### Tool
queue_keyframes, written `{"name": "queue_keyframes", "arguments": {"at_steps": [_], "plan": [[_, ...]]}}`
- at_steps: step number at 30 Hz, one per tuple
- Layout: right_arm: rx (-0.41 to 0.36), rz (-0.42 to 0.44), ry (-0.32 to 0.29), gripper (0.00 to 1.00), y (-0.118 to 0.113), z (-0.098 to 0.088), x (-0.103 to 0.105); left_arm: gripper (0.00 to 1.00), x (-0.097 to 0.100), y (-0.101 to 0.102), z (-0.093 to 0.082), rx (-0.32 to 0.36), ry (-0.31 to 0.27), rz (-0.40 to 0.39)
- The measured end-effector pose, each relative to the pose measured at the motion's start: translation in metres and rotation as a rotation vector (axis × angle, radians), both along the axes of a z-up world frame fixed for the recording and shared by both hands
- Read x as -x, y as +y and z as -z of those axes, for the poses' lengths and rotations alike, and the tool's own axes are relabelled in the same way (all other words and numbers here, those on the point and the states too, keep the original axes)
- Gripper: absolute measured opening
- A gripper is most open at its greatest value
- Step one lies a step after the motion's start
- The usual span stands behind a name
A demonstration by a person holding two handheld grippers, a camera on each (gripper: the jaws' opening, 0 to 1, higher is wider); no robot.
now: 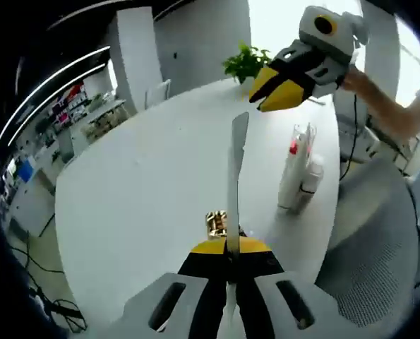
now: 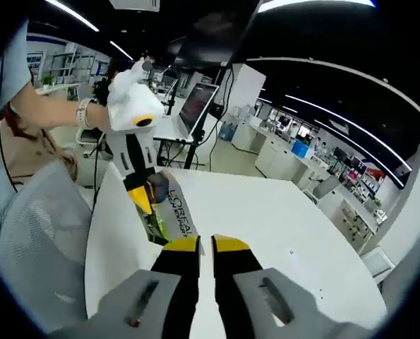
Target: Arrange the skincare products in the storage area until every visible bottle or jar stands upright without overlapping.
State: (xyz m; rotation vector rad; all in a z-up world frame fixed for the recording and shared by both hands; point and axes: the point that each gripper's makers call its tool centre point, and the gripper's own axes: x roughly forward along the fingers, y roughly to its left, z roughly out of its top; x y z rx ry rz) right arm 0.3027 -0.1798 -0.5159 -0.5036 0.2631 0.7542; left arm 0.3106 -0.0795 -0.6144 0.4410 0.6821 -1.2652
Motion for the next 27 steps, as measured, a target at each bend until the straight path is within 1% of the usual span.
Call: {"name": "queue_keyframes", "arguments": {"at_steps": [1,3,4,5,7,8,9,10,11,13,14,16,17,18,20,21,23,25,26,27], "plan": [[-0.006,0.001,-0.001,0.06,0.001,-0.001,0.003,0.0,0.005,0.001,0.003,0.011,0.037,-0.005],[-0.009,-0.001,-0.014,0.06,0.006,-0.005,0.013,0.0,0.012,0.001,0.006,0.056,0.123,-0.048],[-0.015,-0.002,-0.026,0.06,0.009,-0.009,0.018,0.0,0.018,0.001,0.006,0.1,0.2,-0.08],[-0.021,-0.004,-0.032,0.06,0.012,-0.011,0.022,0.0,0.023,-0.001,0.006,0.147,0.292,-0.118],[-0.047,-0.012,-0.037,0.06,0.019,-0.014,0.031,0.0,0.031,-0.003,0.008,0.21,0.391,-0.15],[-0.066,-0.025,-0.04,0.06,0.025,-0.015,0.038,0.0,0.035,-0.003,0.012,0.227,0.434,-0.162],[-0.073,-0.032,-0.037,0.06,0.029,-0.014,0.043,0.0,0.037,-0.001,0.016,0.226,0.451,-0.169],[-0.085,-0.038,-0.028,0.06,0.033,-0.012,0.05,0.0,0.039,0.001,0.023,0.219,0.485,-0.199],[-0.097,-0.043,-0.014,0.06,0.037,-0.008,0.055,0.0,0.041,0.002,0.027,0.211,0.504,-0.215],[-0.13,-0.051,0.048,0.06,0.045,0.006,0.07,0.0,0.047,0.002,0.034,0.222,0.561,-0.243],[-0.142,-0.048,0.068,0.06,0.047,0.011,0.074,0.0,0.049,0.002,0.035,0.229,0.579,-0.247],[-0.15,-0.052,0.122,0.06,0.054,0.031,0.086,0.0,0.054,-0.001,0.036,0.253,0.627,-0.264],[-0.153,-0.053,0.153,0.07,0.057,0.044,0.093,0.0,0.057,-0.001,0.04,0.248,0.636,-0.265],[-0.154,-0.053,0.175,0.07,0.059,0.051,0.097,0.0,0.059,-0.002,0.042,0.24,0.645,-0.268],[-0.155,-0.039,0.231,0.07,0.061,0.07,0.106,0.0,0.065,-0.003,0.049,0.216,0.686,-0.281],[-0.155,-0.039,0.249,0.08,0.063,0.078,0.111,0.0,0.069,-0.004,0.053,0.208,0.726,-0.294],[-0.158,-0.038,0.283,0.09,0.067,0.09,0.116,0.0,0.075,-0.007,0.058,0.21,0.785,-0.312],[-0.138,-0.046,0.3,0.09,0.069,0.101,0.12,0.0,0.081,-0.007,0.066,0.197,0.856,-0.332],[-0.132,-0.039,0.316,0.08,0.069,0.108,0.121,0.0,0.084,-0.008,0.069,0.19,0.883,-0.337],[-0.13,-0.037,0.321,0.09,0.069,0.109,0.121,0.0,0.087,-0.008,0.071,0.185,0.902,-0.337]]}}
